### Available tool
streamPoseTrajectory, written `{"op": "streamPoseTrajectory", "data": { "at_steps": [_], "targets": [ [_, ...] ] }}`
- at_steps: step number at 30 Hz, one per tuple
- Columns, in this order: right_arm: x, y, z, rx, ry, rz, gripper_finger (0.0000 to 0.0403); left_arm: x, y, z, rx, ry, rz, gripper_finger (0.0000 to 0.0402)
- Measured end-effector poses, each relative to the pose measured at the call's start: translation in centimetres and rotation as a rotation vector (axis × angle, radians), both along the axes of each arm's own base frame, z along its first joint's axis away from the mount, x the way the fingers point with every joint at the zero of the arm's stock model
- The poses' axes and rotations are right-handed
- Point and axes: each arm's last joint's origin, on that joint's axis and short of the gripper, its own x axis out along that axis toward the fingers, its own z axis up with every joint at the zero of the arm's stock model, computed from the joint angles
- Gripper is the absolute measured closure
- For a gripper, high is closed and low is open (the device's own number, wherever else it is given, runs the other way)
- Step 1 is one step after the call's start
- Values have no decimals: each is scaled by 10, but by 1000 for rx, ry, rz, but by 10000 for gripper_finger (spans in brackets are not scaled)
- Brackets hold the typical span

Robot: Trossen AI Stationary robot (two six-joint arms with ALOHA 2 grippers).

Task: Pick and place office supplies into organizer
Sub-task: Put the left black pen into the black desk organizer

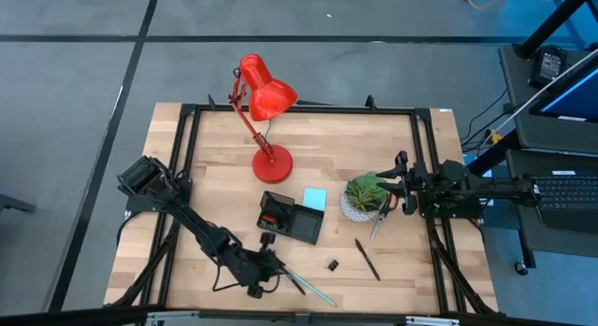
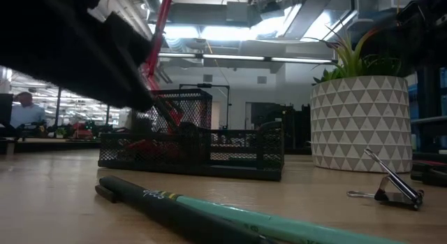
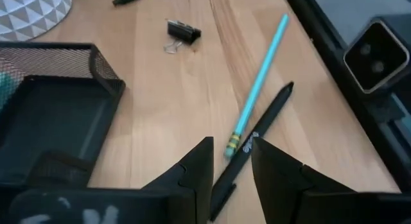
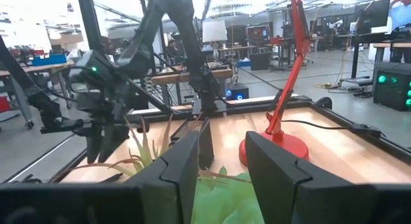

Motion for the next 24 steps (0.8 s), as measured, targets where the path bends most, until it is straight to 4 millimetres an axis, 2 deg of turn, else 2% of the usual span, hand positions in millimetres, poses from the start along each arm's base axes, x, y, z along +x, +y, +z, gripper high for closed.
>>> {"op": "streamPoseTrajectory", "data": {
  "at_steps": [9, 16, 24],
  "targets": [
    [0, 0, 1, 40, -9, 4, 271, -15, 6, -18, -23, -47, -117, 296],
    [0, 0, 1, 97, -10, 10, 271, -34, 13, -32, -71, -137, -154, 255],
    [0, 0, 1, 122, -10, 13, 271, -38, 26, -40, -17, -132, -133, 210]
  ]
}}
